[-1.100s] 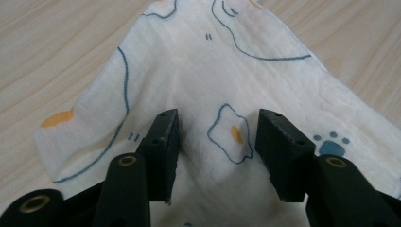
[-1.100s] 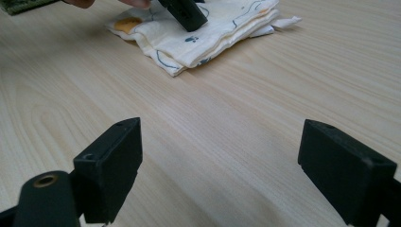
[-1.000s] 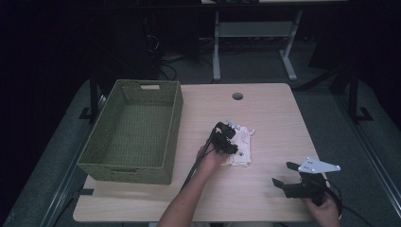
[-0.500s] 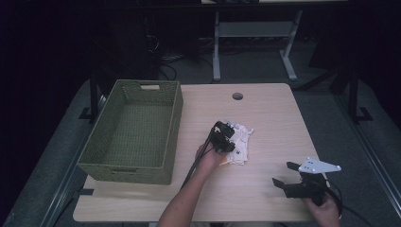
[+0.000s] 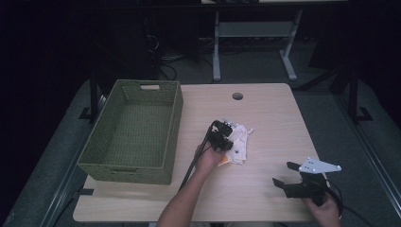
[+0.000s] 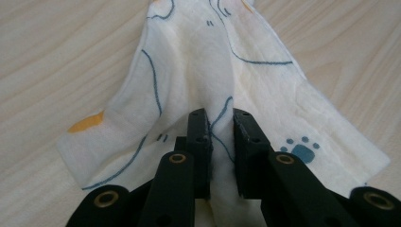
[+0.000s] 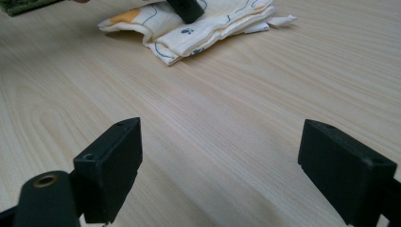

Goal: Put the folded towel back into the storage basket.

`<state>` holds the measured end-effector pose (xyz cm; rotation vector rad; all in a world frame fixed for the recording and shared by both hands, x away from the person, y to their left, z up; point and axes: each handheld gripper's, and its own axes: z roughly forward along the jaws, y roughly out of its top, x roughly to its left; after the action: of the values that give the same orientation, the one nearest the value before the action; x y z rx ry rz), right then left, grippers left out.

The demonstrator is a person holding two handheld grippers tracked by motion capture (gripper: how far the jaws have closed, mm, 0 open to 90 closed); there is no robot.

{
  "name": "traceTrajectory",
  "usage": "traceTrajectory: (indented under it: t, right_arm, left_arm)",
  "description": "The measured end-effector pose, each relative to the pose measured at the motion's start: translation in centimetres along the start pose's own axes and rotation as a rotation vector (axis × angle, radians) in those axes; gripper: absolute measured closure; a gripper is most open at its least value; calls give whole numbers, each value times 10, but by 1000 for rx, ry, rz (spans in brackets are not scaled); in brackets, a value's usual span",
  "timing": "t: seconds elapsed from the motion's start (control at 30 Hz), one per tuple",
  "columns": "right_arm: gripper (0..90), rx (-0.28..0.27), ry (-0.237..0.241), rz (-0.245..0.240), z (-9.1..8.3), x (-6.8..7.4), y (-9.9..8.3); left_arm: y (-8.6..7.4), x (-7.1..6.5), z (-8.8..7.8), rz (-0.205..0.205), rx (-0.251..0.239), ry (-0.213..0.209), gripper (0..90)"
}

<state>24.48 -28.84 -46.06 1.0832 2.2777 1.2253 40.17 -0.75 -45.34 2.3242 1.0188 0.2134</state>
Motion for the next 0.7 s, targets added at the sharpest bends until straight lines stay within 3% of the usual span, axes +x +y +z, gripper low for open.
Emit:
traceTrajectory:
  t: [0.4, 0.7]
  right_arm:
    - [142, 2, 1, 1, 0, -1, 0]
    - [142, -1, -2, 6, -1, -3, -1]
  left_arm:
    - [-1, -1, -4, -41, 16, -85, 811]
    - [-1, -3, -16, -58, -7, -150, 816]
